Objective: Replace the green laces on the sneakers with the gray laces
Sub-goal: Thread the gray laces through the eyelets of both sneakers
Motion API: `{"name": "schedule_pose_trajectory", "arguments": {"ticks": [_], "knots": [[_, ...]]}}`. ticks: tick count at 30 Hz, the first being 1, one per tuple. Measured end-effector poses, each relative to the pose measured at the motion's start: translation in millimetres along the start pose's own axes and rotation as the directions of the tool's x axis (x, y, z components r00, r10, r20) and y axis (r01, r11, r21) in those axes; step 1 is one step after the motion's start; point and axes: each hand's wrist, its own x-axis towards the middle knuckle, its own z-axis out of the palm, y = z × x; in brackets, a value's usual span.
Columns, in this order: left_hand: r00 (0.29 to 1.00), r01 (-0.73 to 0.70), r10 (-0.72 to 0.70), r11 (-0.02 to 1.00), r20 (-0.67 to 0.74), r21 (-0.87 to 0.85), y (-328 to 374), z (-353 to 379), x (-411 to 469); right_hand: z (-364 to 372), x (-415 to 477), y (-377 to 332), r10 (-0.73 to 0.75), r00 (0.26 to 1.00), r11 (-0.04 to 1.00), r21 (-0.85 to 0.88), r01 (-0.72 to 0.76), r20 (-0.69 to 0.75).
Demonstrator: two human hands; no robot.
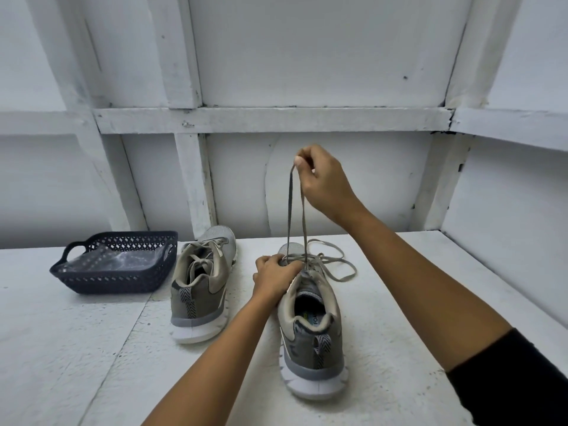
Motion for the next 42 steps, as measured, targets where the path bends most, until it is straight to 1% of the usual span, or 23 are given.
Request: {"name": "schedule_pose_trajectory", "arguments": {"ticks": [2, 7, 9, 10, 12, 14, 16, 17, 21, 23, 25, 29, 31, 32, 33, 35, 39, 42], "knots": [[1.000, 0.005, -0.005, 1.000, 0.003, 0.016, 4, -2, -4, -7, 1, -4, 0.042, 0.998, 0.998, 0.044, -0.040, -0.036], [0.998, -0.001, -0.004, 0.997, 0.064, 0.081, 9, -7, -1, -14, -8, -8, 0.083, 0.995, 0.994, 0.060, -0.086, 0.049], [0.994, -0.075, 0.069, 0.994, 0.081, 0.081, 14, -19, 2, -18, -12, -5, 0.099, 0.993, 0.992, 0.067, -0.103, 0.059], [0.988, -0.131, 0.126, 0.990, 0.088, 0.051, 21, -27, -1, -19, -12, -4, 0.106, 0.992, 0.991, 0.075, -0.111, 0.064], [0.962, -0.257, 0.264, 0.962, 0.070, -0.092, 39, -43, -6, -22, -13, -3, 0.127, 0.989, 0.986, 0.101, -0.134, 0.076], [0.928, -0.355, 0.372, 0.899, 0.018, -0.255, 59, -61, -14, -24, -14, -4, 0.148, 0.985, 0.978, 0.135, -0.160, 0.091], [0.888, -0.433, 0.459, 0.827, -0.012, -0.359, 77, -76, -24, -24, -16, -6, 0.164, 0.982, 0.968, 0.177, -0.178, 0.092], [0.869, -0.466, 0.494, 0.804, -0.021, -0.370, 85, -81, -28, -23, -16, -7, 0.165, 0.982, 0.965, 0.191, -0.180, 0.088], [0.823, -0.555, 0.565, 0.776, -0.062, -0.300, 106, -90, -40, -19, -18, -10, 0.179, 0.981, 0.959, 0.208, -0.191, 0.078], [0.819, -0.566, 0.569, 0.774, -0.082, -0.285, 108, -89, -41, -16, -18, -11, 0.210, 0.975, 0.947, 0.231, -0.222, 0.074], [0.830, -0.548, 0.550, 0.779, -0.088, -0.304, 107, -88, -40, -14, -19, -15, 0.258, 0.963, 0.912, 0.307, -0.270, 0.082], [0.849, -0.510, 0.524, 0.787, -0.060, -0.348, 107, -85, -41, -9, -25, -19, 0.354, 0.927, 0.789, 0.493, -0.366, 0.122], [0.853, -0.499, 0.519, 0.785, -0.049, -0.366, 108, -85, -42, -5, -26, -20, 0.398, 0.907, 0.733, 0.547, -0.405, 0.138], [0.855, -0.492, 0.517, 0.786, -0.039, -0.373, 108, -85, -42, -6, -26, -20, 0.413, 0.900, 0.721, 0.553, -0.417, 0.139], [0.857, -0.485, 0.514, 0.790, -0.025, -0.376, 107, -86, -41, -7, -26, -21, 0.416, 0.899, 0.727, 0.543, -0.420, 0.137], [0.861, -0.473, 0.509, 0.799, -0.003, -0.372, 104, -88, -40, -12, -25, -20, 0.373, 0.919, 0.782, 0.491, -0.384, 0.124], [0.854, -0.483, 0.520, 0.796, 0.003, -0.365, 104, -90, -42, -20, -25, -15, 0.221, 0.975, 0.929, 0.297, -0.219, 0.030], [0.852, -0.481, 0.523, 0.792, 0.011, -0.375, 105, -89, -42, -22, -25, -13, 0.137, 0.991, 0.972, 0.189, -0.137, 0.014]]}}
